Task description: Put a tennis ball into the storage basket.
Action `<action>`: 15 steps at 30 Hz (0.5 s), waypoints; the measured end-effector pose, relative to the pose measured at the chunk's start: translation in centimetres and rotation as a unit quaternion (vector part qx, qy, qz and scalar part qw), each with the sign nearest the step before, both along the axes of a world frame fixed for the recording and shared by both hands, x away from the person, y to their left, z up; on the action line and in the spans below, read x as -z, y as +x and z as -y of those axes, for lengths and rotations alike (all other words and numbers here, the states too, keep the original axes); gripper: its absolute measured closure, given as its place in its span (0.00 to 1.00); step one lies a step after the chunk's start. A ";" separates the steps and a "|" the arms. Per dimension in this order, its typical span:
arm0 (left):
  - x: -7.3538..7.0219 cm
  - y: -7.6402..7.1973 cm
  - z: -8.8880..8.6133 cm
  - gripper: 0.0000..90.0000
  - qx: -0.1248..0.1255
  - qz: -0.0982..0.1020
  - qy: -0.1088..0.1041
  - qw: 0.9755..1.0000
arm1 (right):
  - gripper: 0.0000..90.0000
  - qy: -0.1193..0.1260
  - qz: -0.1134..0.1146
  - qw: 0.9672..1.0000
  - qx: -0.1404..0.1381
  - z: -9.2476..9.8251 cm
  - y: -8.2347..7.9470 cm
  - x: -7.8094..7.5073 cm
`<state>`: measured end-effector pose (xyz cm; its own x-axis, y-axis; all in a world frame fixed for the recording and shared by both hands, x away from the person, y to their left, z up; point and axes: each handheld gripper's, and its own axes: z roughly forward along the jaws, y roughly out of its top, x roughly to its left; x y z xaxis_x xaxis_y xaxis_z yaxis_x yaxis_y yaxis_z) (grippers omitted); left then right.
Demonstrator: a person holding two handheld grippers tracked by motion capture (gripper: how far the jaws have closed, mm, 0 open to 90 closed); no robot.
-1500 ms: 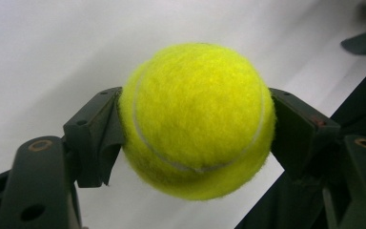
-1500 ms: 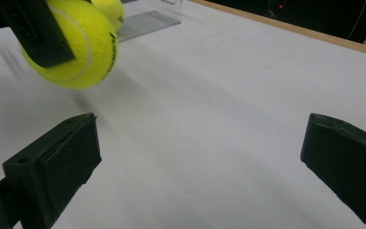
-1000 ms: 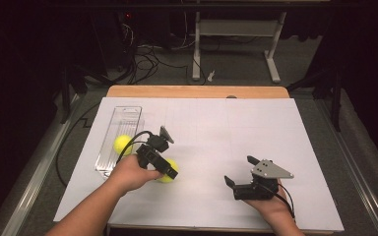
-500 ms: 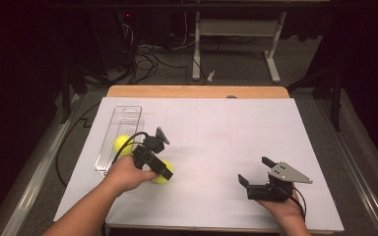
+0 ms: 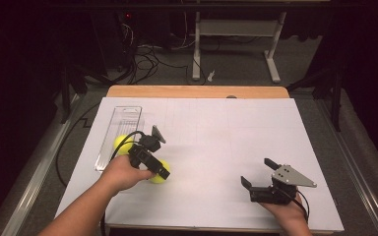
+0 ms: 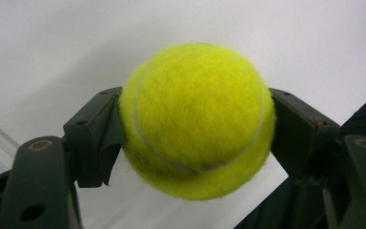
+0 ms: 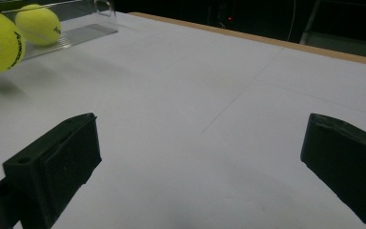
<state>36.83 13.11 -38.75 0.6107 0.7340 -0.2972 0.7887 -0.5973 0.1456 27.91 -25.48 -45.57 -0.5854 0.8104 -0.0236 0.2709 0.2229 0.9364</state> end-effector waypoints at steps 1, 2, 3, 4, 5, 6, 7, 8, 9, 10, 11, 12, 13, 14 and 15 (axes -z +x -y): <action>-0.1 0.0 -0.1 0.30 0.000 0.001 -0.001 1.000 | 0.00 0.000 -0.001 1.000 0.001 0.0 0.0 0.0; -0.2 -0.1 -0.1 0.30 -0.001 0.000 -0.002 1.000 | 0.00 0.001 -0.001 1.000 0.002 0.0 0.0 0.1; -0.2 -0.2 -0.1 0.30 -0.002 0.001 -0.001 1.000 | 0.00 0.004 -0.002 1.000 0.003 0.1 0.0 0.1; -0.3 -0.2 -0.1 0.30 -0.001 0.001 0.000 1.000 | 0.00 0.008 -0.003 1.000 0.004 0.1 0.0 0.1; -0.4 -0.2 -0.1 0.30 0.000 0.001 0.000 1.000 | 0.00 0.009 -0.003 1.000 0.005 0.1 0.0 0.1; -0.5 -0.2 -0.1 0.30 0.000 0.001 0.001 1.000 | 0.00 0.010 -0.003 1.000 0.006 0.2 0.0 0.1; -0.7 -0.3 -0.2 0.30 0.003 0.002 0.002 1.000 | 0.00 0.010 -0.003 1.000 0.007 0.2 0.0 0.1; -0.9 -0.3 -0.2 0.30 0.002 0.004 0.002 1.000 | 0.00 0.011 -0.003 1.000 0.008 0.2 0.0 0.1; -1.1 -0.3 -0.2 0.30 0.003 0.004 0.002 1.000 | 0.00 0.012 -0.003 1.000 0.008 0.2 0.0 0.1; -1.3 -0.3 -0.3 0.30 0.002 0.006 0.002 1.000 | 0.00 0.012 -0.002 1.000 0.009 0.2 0.0 0.1; -1.5 -0.2 -0.3 0.30 0.004 0.006 0.001 1.000 | 0.00 0.013 -0.003 1.000 0.009 0.2 0.0 0.1; -1.7 -0.2 -0.4 0.30 0.005 0.006 0.001 1.000 | 0.00 0.015 -0.002 1.000 0.009 0.2 0.0 0.1; -1.9 -0.2 -0.5 0.30 0.006 0.007 0.002 1.000 | 0.00 0.017 -0.003 1.000 0.009 0.2 0.0 0.1; -2.1 -0.2 -0.5 0.30 0.005 0.007 0.001 1.000 | 0.00 0.016 -0.004 1.000 0.009 0.2 0.0 0.2; -2.3 -0.1 -0.6 0.30 0.006 0.006 0.003 1.000 | 0.00 0.015 -0.005 1.000 0.009 0.2 0.0 0.2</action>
